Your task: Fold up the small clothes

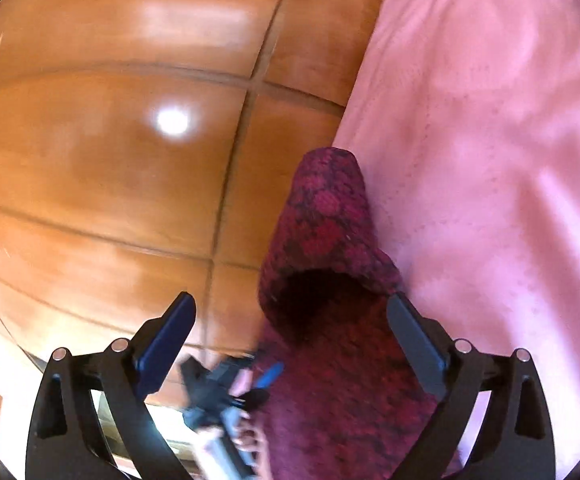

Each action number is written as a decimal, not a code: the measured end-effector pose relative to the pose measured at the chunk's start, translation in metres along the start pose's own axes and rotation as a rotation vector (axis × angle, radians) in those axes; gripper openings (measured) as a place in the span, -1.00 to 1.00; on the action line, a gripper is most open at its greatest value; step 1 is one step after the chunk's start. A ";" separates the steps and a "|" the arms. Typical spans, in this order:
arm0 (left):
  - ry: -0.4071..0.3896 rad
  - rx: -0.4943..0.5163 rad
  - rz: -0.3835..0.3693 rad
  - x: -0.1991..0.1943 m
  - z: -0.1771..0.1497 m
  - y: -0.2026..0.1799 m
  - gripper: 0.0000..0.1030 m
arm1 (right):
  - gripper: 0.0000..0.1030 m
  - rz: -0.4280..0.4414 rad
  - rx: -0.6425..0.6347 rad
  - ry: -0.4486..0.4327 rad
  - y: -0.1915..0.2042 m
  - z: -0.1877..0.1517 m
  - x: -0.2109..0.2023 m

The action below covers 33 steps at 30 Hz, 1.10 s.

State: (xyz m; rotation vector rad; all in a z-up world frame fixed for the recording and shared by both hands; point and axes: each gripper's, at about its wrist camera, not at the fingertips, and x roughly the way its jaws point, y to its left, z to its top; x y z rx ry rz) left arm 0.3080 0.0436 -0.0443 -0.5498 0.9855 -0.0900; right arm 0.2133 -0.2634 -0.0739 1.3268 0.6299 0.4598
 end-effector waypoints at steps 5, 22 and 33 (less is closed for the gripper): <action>-0.108 0.024 -0.048 -0.032 0.004 0.007 -0.77 | 0.90 0.047 0.084 0.030 -0.006 0.006 0.023; -0.195 0.092 0.123 -0.056 -0.013 0.069 -0.80 | 0.93 -0.203 -0.116 0.112 0.011 -0.002 0.090; -0.272 0.151 0.083 -0.080 -0.016 0.059 -0.80 | 0.86 -0.450 -0.715 0.129 0.095 -0.053 0.107</action>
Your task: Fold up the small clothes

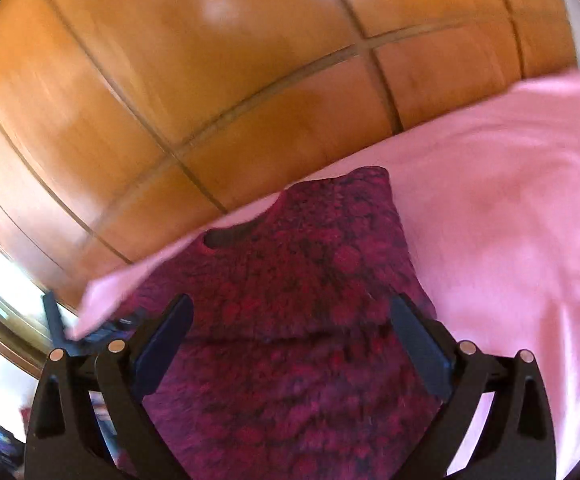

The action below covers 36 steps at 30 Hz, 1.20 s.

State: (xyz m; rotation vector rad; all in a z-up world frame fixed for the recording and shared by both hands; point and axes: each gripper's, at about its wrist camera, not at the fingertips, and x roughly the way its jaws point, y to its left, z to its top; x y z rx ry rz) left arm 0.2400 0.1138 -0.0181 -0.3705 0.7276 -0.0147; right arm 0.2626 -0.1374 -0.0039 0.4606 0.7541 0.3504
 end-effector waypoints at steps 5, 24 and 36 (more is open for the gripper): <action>-0.030 -0.005 0.048 0.003 0.006 0.006 -0.80 | 0.62 -0.215 -0.162 0.086 0.012 -0.016 0.070; -0.093 -0.225 0.110 -0.062 -0.031 0.073 0.10 | 0.88 -0.353 -0.263 0.003 0.030 -0.040 0.071; -0.183 -0.708 0.082 -0.128 -0.022 0.249 0.10 | 0.95 -0.306 -0.420 0.077 0.065 -0.132 0.037</action>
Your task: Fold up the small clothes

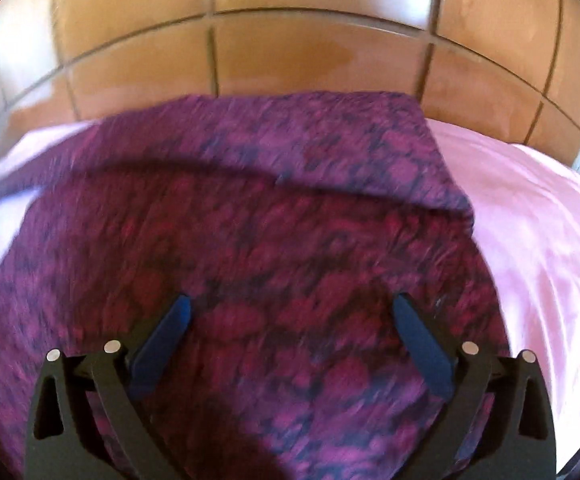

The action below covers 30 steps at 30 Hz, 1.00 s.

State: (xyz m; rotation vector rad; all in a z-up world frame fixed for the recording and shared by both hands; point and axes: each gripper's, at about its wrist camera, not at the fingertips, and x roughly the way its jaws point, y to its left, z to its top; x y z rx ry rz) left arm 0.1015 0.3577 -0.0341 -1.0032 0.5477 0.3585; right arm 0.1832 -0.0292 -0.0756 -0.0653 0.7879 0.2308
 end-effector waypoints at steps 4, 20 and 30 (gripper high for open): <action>-0.065 -0.124 -0.009 -0.006 0.033 0.024 0.10 | 0.97 0.034 0.039 0.012 -0.003 -0.002 0.007; -0.183 0.234 0.001 -0.026 0.044 -0.067 -0.79 | 0.97 0.045 0.047 0.002 -0.008 0.000 0.008; 0.010 0.735 -0.174 0.002 -0.117 -0.201 -0.78 | 0.97 0.050 0.051 0.000 -0.008 0.000 0.007</action>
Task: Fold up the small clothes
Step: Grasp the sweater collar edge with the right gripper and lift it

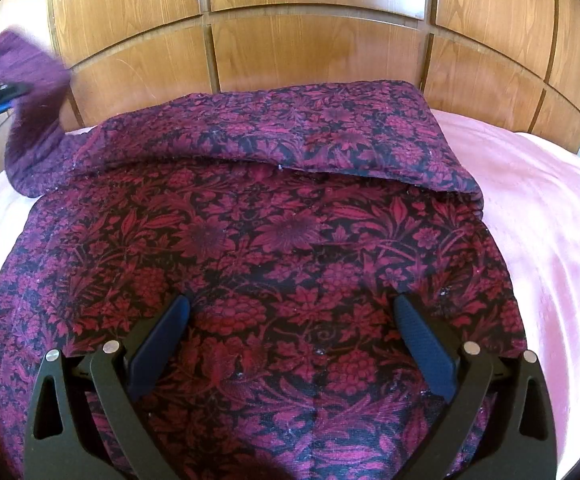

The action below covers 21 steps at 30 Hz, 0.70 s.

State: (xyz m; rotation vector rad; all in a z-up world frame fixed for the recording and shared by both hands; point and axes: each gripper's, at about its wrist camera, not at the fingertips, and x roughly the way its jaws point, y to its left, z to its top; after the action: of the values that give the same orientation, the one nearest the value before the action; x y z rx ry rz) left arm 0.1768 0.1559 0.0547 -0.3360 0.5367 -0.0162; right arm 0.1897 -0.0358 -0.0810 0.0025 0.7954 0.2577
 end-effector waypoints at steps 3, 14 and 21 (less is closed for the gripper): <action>0.117 0.093 -0.055 0.029 -0.028 -0.041 -0.15 | 0.97 0.006 0.004 -0.001 -0.001 0.000 -0.001; 0.111 0.031 0.097 0.007 -0.080 -0.022 0.30 | 0.87 0.021 0.016 0.011 -0.007 0.005 -0.006; 0.115 -0.165 0.236 -0.005 -0.088 0.031 0.30 | 0.46 0.231 0.113 -0.074 0.004 0.067 -0.032</action>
State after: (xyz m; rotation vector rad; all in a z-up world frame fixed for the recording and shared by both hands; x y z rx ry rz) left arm 0.1255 0.1585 -0.0235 -0.4328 0.6913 0.2390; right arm 0.2146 -0.0326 -0.0110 0.2104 0.7351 0.4288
